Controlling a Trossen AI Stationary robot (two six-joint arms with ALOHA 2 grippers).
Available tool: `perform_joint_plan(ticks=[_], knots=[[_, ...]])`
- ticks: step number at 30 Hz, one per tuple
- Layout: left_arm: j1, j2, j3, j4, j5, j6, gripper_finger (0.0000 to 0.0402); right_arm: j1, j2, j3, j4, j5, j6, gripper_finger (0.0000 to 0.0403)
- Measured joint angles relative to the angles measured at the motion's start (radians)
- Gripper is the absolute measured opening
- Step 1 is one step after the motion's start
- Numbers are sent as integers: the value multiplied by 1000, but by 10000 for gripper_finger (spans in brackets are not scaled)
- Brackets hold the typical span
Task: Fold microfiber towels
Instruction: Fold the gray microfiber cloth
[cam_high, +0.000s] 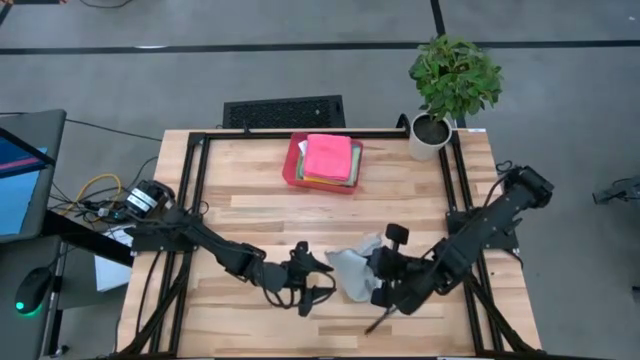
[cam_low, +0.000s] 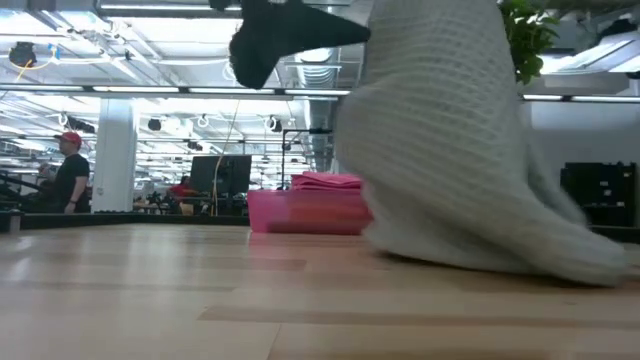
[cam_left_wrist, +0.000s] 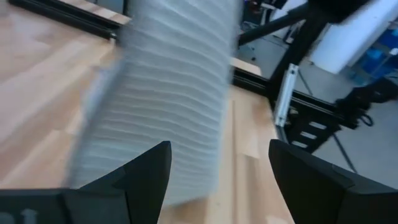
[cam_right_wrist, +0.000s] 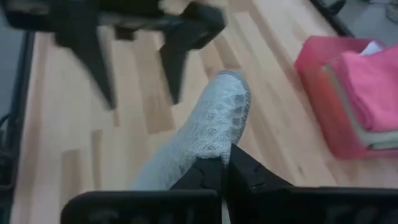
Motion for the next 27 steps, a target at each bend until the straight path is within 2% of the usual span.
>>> perform_joint_plan(ticks=[7,10,16,18,23,27], knots=[[38,2,0,-99,-16,64,263,61,4,-39,35,16,71,17],[58,18,-1,-106,15,113,263,78,4,-40,48,54,72,26],[83,80,1,-53,34,235,263,67,5,-40,58,50,73,19],[98,107,2,-43,45,235,263,64,8,-40,59,47,71,17],[129,168,8,-13,182,190,254,66,8,-40,67,45,69,27],[133,153,0,-57,141,109,212,66,8,-40,52,46,67,27]])
